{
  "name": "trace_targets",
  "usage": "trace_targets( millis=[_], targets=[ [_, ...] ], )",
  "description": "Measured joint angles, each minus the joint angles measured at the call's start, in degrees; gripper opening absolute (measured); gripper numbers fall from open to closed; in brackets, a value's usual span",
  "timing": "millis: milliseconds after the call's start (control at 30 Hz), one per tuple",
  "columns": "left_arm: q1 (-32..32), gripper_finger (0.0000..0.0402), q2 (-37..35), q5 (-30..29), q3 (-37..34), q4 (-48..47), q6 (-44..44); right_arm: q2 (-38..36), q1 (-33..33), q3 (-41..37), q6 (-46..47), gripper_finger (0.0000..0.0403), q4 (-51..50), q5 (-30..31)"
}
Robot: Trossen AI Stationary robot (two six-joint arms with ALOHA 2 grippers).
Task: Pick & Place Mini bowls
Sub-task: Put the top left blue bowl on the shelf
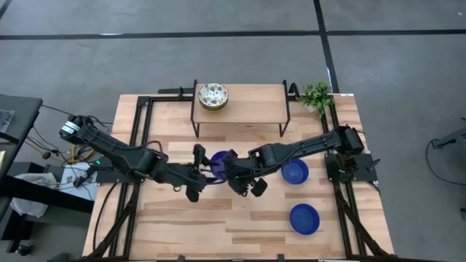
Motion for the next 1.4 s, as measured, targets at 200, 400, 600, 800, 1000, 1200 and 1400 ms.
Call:
trace_targets(
  millis=[200,400,600,800,1000,1200,1400],
  targets=[
    [0.04,0.0253,-5.38,-2.9,0.02,-1.06,-8.01,-0.05,-0.28,2.37,0.05,0.0,-4.88,5.07],
    [0.0,0.0253,-12.02,-4.3,0.02,-8.78,-24.77,-0.13,-2.54,6.95,3.48,0.0,-11.85,6.21],
    [-0.02,0.0253,-17.27,-1.54,-2.62,-16.68,-41.12,-0.11,-5.81,12.64,2.95,0.0,-20.21,9.73],
    [-0.02,0.0253,-20.63,7.17,-9.24,-16.66,-47.38,-0.1,-10.8,17.42,2.58,0.0,-26.08,10.48],
    [-0.02,0.0253,-21.55,7.58,-14.88,-16.31,-55.17,-0.02,-16.79,21.21,2.58,0.0,-30.08,10.0],
    [-0.02,0.0253,-21.57,7.59,-19.31,-13.95,-58.06,-0.09,-23.1,22.54,2.58,0.0,-31.58,6.79],
    [-0.02,0.0253,-21.59,7.59,-22.97,-11.49,-58.02,-0.06,-28.13,21.27,2.86,0.0,-32.81,4.53]
  ],
)
